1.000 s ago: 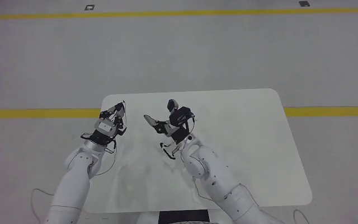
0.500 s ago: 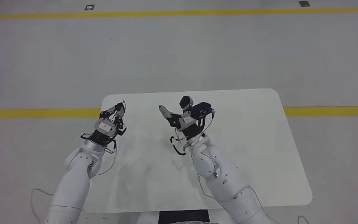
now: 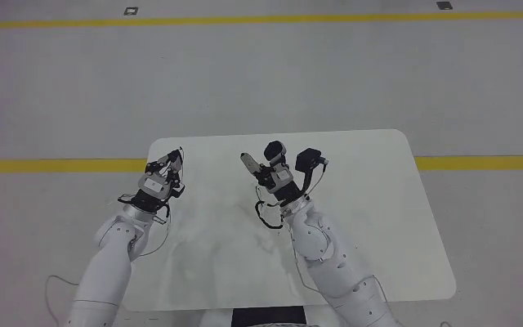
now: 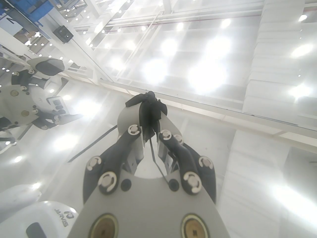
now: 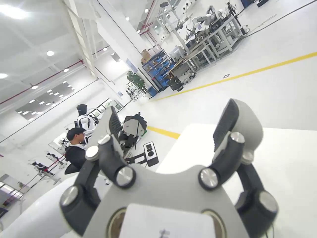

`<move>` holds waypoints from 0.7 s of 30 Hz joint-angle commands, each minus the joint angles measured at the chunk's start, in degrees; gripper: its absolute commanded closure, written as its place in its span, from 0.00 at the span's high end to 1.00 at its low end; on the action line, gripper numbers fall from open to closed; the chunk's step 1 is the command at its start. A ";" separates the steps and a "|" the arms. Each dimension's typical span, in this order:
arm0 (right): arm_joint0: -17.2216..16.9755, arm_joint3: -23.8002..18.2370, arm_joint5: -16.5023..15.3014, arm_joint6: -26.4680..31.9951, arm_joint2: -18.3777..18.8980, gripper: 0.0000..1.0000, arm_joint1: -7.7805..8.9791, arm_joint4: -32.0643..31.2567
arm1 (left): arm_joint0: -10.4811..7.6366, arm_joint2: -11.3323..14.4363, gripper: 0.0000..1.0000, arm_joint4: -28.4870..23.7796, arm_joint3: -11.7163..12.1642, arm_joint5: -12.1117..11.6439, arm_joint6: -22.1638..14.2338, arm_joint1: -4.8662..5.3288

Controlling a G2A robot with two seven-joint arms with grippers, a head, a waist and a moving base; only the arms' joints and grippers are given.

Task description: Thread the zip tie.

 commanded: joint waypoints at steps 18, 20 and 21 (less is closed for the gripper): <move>0.00 0.00 0.00 0.00 0.00 1.00 0.00 0.00 | 0.96 5.83 0.00 0.00 -2.79 0.00 -11.76 1.79; 0.00 0.00 0.00 0.00 0.00 1.00 0.00 0.00 | 0.96 5.83 0.00 0.00 -2.79 0.00 -11.76 1.79; 0.00 0.00 0.00 0.00 0.00 1.00 0.00 0.00 | 0.96 5.83 0.00 0.00 -2.79 0.00 -11.76 1.79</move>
